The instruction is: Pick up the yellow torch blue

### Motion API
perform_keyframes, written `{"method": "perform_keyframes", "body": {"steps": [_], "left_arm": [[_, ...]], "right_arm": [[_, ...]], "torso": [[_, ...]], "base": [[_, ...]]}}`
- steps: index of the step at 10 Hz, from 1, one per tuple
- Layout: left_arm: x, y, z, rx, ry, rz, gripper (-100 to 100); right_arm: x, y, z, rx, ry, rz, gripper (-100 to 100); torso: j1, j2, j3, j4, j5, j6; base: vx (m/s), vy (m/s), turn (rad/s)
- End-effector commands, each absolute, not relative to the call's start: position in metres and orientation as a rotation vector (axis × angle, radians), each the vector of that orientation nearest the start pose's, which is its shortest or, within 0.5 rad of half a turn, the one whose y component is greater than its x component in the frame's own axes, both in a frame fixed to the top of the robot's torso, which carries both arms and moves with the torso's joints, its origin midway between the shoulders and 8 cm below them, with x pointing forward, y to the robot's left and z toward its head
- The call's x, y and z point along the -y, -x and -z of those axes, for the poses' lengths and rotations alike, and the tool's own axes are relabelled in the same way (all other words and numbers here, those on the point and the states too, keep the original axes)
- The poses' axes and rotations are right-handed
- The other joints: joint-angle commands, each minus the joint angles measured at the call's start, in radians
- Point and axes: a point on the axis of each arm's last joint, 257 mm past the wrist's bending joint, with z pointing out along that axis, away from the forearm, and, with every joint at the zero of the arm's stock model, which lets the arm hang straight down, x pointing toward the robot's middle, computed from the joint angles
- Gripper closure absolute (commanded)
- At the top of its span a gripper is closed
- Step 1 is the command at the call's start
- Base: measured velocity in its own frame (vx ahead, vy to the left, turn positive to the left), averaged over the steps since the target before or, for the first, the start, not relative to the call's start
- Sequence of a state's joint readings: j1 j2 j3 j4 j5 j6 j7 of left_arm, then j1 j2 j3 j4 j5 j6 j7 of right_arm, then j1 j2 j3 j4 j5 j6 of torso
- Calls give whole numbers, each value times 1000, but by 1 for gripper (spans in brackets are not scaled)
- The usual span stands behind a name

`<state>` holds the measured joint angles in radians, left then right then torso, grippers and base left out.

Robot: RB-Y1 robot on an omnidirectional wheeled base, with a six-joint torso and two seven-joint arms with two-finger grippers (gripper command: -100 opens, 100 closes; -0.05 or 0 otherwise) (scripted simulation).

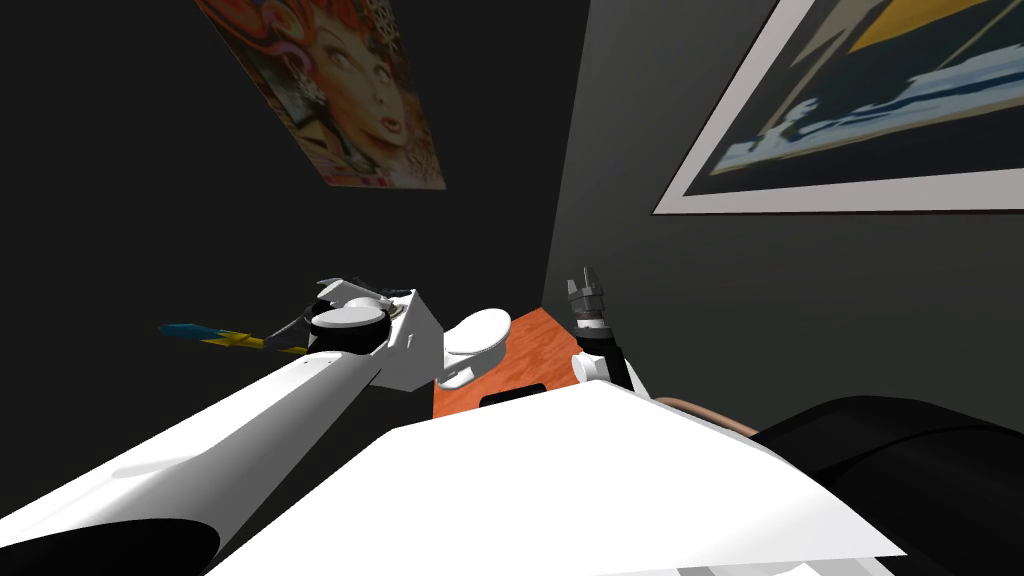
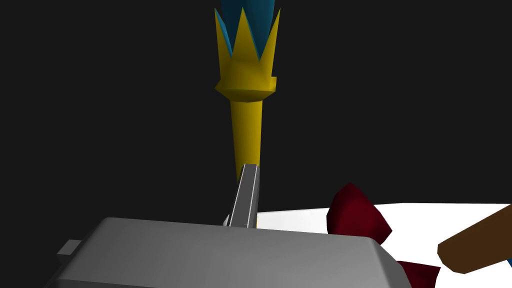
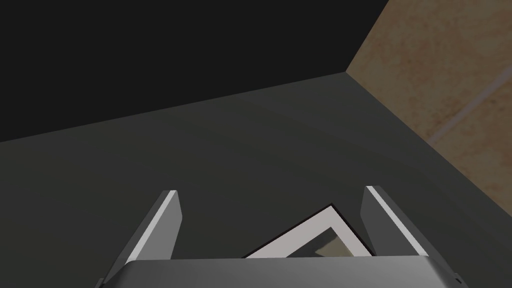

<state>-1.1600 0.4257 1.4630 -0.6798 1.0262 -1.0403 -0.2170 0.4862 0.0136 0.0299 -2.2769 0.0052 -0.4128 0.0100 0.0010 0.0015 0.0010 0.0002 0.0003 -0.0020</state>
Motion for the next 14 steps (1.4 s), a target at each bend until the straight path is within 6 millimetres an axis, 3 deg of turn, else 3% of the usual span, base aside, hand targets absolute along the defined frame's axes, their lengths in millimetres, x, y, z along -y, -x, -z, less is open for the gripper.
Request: {"method": "perform_keyframes", "body": {"steps": [1,3,5,8,9,10,11,14], "left_arm": [[-708,-393,101,1594,1244,896,100],[-708,-393,101,1594,1244,896,100],[-709,-393,108,1575,1240,915,-100],[-710,-392,112,1564,1238,924,-100],[-711,-393,112,1564,1238,927,0],[-711,-393,112,1564,1238,927,-100],[-711,-393,112,1564,1238,927,100],[-711,-393,112,1564,1238,927,100]], "right_arm": [[271,-361,-10,-660,-727,-1307,0],[271,-361,-10,-660,-727,-1307,0],[271,-361,-10,-660,-727,-1307,0],[271,-361,-10,-660,-727,-1307,0],[271,-361,-10,-660,-727,-1307,0],[271,-361,-10,-660,-727,-1307,0],[271,-361,-10,-660,-727,-1307,0],[271,-361,-10,-660,-727,-1307,0]], "torso": [[0,0,0,0,0,0],[0,0,0,0,0,0],[0,0,0,0,0,0],[-1,-1,-1,0,0,0],[-1,-1,0,0,0,0],[0,0,0,0,0,0],[0,0,0,0,0,0],[0,0,0,0,0,0]], "base": [[0,0,0],[0,0,0],[4,-4,12],[14,-14,18],[0,0,0],[0,0,0],[0,0,0],[0,0,0]]}}
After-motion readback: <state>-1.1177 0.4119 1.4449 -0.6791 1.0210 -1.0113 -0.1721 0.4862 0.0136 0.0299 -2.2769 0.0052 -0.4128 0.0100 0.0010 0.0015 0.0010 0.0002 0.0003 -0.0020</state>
